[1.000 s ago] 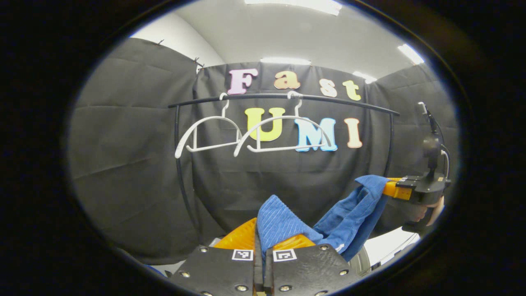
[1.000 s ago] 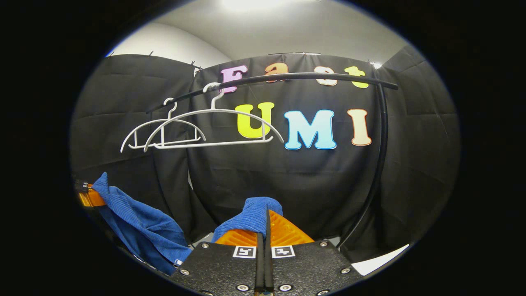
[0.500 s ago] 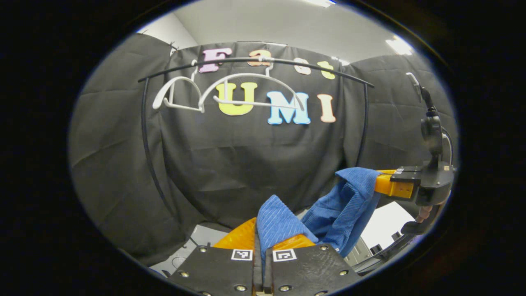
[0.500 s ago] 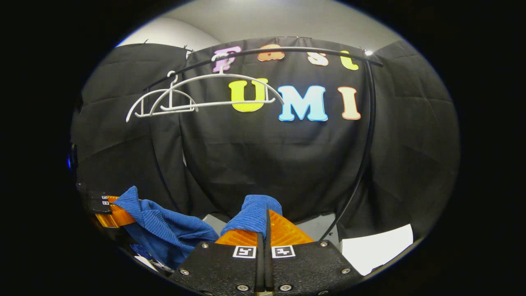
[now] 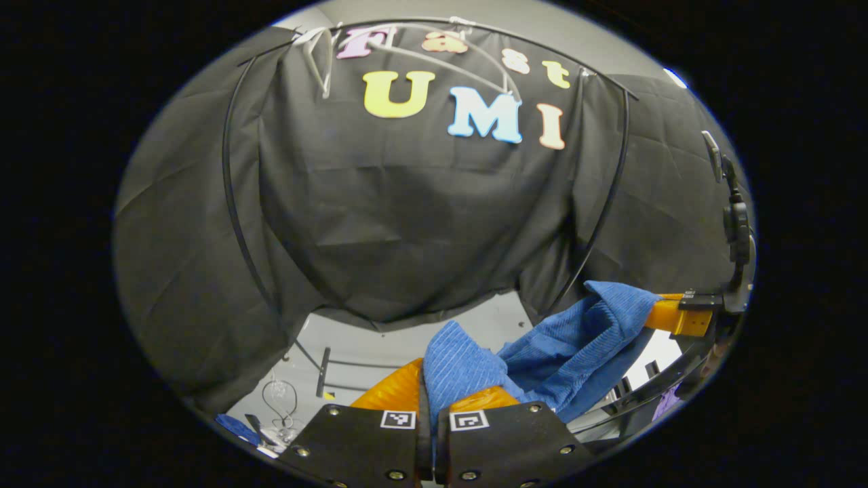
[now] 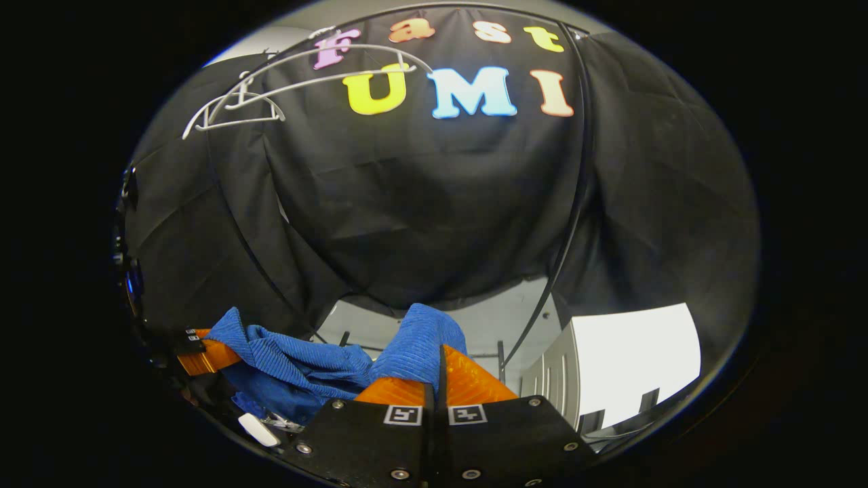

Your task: Grasp the clothes on the hanger with both hands and then place them into the laundry hamper below.

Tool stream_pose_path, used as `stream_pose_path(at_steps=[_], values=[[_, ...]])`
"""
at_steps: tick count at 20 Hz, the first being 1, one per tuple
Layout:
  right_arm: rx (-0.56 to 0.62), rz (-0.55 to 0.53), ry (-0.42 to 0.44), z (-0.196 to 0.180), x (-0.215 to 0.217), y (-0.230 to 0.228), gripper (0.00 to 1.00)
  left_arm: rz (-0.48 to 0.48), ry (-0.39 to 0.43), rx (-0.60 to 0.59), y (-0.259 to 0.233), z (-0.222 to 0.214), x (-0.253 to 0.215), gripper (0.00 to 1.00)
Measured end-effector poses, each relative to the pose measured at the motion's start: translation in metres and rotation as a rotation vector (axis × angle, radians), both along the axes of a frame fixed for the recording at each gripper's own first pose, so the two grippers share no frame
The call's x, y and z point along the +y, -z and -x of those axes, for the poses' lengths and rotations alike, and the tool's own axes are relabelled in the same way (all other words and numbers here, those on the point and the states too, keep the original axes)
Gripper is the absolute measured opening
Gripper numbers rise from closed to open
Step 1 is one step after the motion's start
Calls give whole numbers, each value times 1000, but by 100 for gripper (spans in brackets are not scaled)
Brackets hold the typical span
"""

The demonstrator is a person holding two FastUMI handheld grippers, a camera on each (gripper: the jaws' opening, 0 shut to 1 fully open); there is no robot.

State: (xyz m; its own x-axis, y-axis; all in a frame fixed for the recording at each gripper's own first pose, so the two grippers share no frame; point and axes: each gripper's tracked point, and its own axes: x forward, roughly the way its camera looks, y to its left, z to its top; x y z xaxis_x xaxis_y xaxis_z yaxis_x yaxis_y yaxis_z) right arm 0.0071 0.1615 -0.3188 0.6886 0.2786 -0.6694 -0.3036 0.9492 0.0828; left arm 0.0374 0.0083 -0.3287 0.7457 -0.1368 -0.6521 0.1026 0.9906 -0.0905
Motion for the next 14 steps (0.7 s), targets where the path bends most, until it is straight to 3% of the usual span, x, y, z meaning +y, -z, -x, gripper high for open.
stream_pose_path(at_steps=[9,14], values=[[161,61,-20,7,-1,88,0,-12,-46,179,69,22,-4,4],[256,102,-2,13,-5,142,0,-31,-11,237,129,22,-10,2]])
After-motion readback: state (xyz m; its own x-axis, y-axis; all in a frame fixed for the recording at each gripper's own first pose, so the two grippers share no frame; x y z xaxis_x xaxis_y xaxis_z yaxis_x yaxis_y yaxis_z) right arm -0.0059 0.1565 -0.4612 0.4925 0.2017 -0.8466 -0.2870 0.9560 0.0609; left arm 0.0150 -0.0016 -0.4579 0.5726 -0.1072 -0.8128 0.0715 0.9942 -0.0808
